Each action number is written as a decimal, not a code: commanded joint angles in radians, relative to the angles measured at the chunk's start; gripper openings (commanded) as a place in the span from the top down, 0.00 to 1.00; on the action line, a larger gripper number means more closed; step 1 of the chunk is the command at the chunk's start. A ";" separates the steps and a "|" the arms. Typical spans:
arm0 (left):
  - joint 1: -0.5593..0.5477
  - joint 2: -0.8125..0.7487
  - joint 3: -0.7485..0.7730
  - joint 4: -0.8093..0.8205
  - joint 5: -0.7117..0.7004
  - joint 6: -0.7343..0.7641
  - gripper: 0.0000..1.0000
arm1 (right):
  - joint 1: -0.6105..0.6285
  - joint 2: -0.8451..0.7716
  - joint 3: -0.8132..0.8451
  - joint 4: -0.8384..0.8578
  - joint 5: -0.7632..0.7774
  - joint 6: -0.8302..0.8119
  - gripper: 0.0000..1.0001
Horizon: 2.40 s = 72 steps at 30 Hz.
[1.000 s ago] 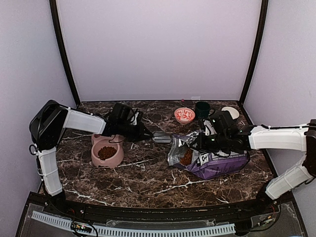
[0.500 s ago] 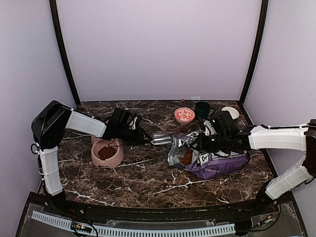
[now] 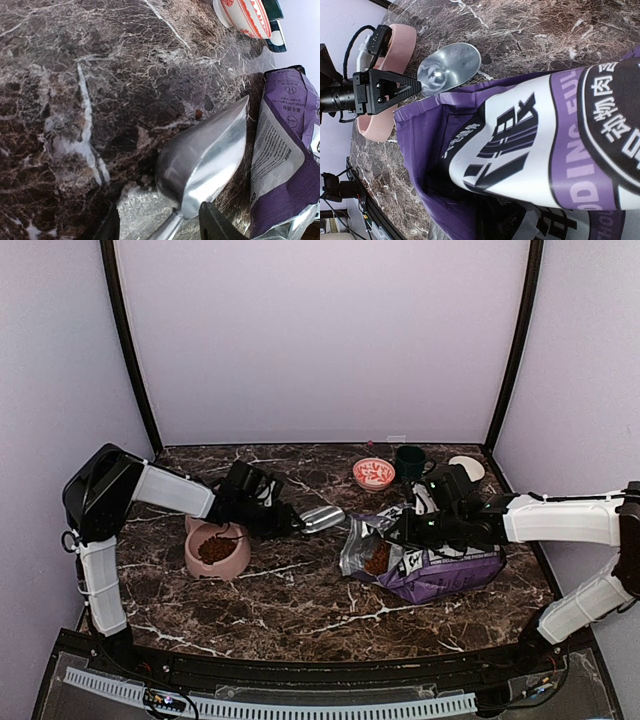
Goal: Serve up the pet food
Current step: Place the spatula at the center of the board.
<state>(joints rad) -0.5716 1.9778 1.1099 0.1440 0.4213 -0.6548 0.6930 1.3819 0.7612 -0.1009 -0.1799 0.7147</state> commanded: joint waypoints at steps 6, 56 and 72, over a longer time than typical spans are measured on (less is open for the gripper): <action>0.004 -0.099 0.002 -0.095 -0.090 0.074 0.26 | -0.022 0.013 -0.010 -0.036 0.056 0.004 1.00; -0.083 -0.090 -0.014 0.169 0.055 -0.064 0.31 | 0.057 0.099 0.061 -0.042 0.030 0.015 1.00; -0.106 -0.070 0.078 0.148 0.128 -0.168 0.33 | 0.138 0.157 0.111 -0.049 0.023 -0.033 1.00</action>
<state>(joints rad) -0.6598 1.9106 1.1606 0.2581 0.5182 -0.7494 0.7879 1.5059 0.8406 -0.1459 -0.1356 0.7025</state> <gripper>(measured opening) 0.670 0.005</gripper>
